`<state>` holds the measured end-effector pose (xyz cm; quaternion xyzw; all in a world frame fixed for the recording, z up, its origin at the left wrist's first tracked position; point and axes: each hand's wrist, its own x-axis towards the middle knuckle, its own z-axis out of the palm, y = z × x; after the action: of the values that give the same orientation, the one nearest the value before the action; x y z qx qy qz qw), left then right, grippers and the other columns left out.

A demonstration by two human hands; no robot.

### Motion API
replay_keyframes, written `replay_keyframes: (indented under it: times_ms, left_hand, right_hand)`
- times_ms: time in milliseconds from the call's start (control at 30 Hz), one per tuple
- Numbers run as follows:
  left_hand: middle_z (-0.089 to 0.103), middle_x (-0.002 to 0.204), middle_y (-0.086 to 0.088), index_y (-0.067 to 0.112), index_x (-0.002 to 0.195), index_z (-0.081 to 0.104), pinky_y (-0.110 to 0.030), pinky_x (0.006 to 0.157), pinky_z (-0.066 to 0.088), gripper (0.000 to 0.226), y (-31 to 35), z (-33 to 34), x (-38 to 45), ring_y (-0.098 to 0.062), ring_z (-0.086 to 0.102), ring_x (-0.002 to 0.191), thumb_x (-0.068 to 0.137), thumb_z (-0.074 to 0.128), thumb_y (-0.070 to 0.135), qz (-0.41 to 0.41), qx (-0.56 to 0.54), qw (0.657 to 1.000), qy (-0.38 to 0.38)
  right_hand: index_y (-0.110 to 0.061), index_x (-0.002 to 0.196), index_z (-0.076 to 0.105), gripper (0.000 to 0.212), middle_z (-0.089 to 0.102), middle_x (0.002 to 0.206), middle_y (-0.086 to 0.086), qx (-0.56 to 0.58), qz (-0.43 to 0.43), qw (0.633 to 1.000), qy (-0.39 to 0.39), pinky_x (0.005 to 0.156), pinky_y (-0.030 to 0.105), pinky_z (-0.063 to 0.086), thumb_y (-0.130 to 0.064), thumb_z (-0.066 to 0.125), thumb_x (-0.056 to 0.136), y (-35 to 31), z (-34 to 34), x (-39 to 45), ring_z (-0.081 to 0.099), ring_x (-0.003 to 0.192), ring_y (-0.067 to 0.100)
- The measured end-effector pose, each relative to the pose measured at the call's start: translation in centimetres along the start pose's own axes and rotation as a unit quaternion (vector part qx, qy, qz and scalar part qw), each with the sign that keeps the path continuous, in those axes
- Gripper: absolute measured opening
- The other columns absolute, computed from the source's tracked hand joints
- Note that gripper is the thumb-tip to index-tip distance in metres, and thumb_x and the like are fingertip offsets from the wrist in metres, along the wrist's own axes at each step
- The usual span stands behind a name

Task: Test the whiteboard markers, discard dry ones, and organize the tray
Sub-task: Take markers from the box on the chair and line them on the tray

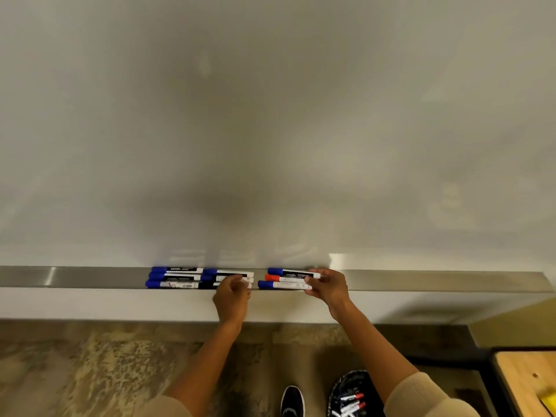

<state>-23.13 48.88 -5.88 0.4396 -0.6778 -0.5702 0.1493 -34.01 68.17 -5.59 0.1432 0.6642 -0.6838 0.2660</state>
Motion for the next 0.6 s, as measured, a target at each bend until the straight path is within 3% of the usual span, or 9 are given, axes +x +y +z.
replay_keyframes:
  times_ms: [167, 267, 400, 600]
  left_hand:
    - [0.068, 0.090, -0.011, 0.003, 0.096, 0.068, -0.024, 0.074, 0.047, 0.010, -0.2, -2.7, 1.7, -0.019, 0.060, 0.080, 0.093, 0.058, 0.001, 0.149, 0.142, 0.977, 0.049]
    - [0.065, 0.093, -0.014, 0.003, 0.096, 0.066, -0.030, 0.078, 0.048, 0.011, -0.8, -4.5, 3.3, -0.026, 0.061, 0.085, 0.090, 0.059, -0.004, 0.193, 0.185, 0.961, 0.069]
    - [0.060, 0.105, -0.020, 0.000, 0.102, 0.063, -0.043, 0.087, 0.050, 0.015, -1.2, -7.1, 5.6, -0.036, 0.057, 0.100, 0.088, 0.059, -0.004, 0.173, 0.196, 0.959, 0.107]
    - [0.045, 0.131, -0.030, -0.006, 0.120, 0.057, -0.054, 0.101, 0.042, 0.035, -1.4, -11.5, 9.0, -0.048, 0.044, 0.119, 0.086, 0.061, -0.002, 0.133, 0.245, 0.953, 0.116]
  right_hand:
    - [-0.007, 0.105, 0.066, 0.022, 0.069, 0.106, 0.017, -0.108, -0.039, 0.991, 0.073, 0.073, 0.036, 0.063, -0.001, 0.074, 0.086, 0.9, 1.0, 1.0, 0.072, 0.091, 0.031]
    - [-0.011, 0.110, 0.063, 0.027, 0.068, 0.110, 0.012, -0.164, -0.059, 0.979, 0.101, 0.086, 0.042, 0.061, -0.008, 0.075, 0.086, 1.4, 1.9, 0.9, 0.069, 0.098, 0.031]
    - [-0.004, 0.124, 0.060, 0.035, 0.066, 0.115, 0.011, -0.244, -0.083, 0.958, 0.126, 0.091, 0.030, 0.050, -0.011, 0.071, 0.091, 1.3, 3.4, -0.1, 0.064, 0.107, 0.029]
    - [-0.001, 0.131, 0.057, 0.039, 0.063, 0.128, 0.018, -0.310, -0.113, 0.931, 0.156, 0.099, 0.037, 0.049, -0.008, 0.066, 0.093, 1.2, 5.3, -1.2, 0.061, 0.115, 0.033]
